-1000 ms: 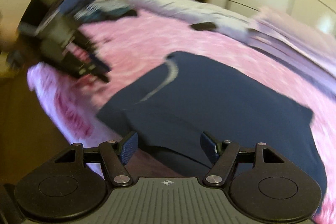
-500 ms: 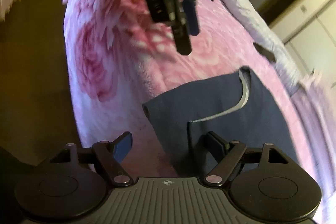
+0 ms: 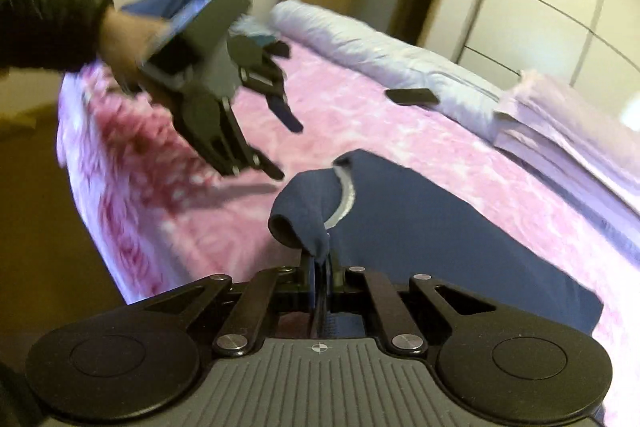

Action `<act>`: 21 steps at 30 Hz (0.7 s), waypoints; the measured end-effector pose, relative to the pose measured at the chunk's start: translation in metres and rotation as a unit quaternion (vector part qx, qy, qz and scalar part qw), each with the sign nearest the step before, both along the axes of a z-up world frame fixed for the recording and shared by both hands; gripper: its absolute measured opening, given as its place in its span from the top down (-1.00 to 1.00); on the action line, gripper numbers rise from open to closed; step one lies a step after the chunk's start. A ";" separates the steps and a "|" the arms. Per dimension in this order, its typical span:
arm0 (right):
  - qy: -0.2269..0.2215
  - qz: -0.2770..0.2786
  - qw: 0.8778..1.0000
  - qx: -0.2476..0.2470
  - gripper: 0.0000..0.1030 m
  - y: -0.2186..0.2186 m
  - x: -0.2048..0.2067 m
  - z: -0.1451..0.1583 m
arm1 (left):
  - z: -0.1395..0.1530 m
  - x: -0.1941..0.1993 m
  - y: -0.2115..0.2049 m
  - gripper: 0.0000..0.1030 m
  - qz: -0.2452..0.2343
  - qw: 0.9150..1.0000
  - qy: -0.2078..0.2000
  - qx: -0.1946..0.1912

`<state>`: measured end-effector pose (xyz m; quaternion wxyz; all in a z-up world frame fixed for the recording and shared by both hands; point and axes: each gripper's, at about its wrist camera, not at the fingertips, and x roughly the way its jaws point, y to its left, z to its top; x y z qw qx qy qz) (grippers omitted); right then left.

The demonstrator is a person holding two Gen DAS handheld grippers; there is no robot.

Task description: Fold clothes

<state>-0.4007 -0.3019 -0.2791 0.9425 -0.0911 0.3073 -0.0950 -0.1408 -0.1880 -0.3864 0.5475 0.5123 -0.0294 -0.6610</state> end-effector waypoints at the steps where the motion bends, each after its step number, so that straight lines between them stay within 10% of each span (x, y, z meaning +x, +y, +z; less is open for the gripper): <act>1: -0.004 -0.003 1.000 0.004 0.96 -0.002 -0.001 0.002 | -0.006 0.000 -0.009 -0.05 -0.011 1.000 -0.023 0.000; 10: -0.011 -0.002 0.999 0.030 0.99 -0.011 -0.009 0.000 | -0.024 0.001 -0.053 -0.06 -0.087 0.993 -0.083 -0.005; 14: -0.014 -0.001 0.999 0.042 0.99 -0.016 -0.013 0.000 | -0.023 0.003 -0.061 0.67 -0.102 0.992 -0.078 0.009; 21: -0.042 0.000 0.997 0.071 1.00 -0.020 -0.025 -0.001 | 0.006 -0.002 -0.066 0.87 -0.088 0.995 -0.042 -0.003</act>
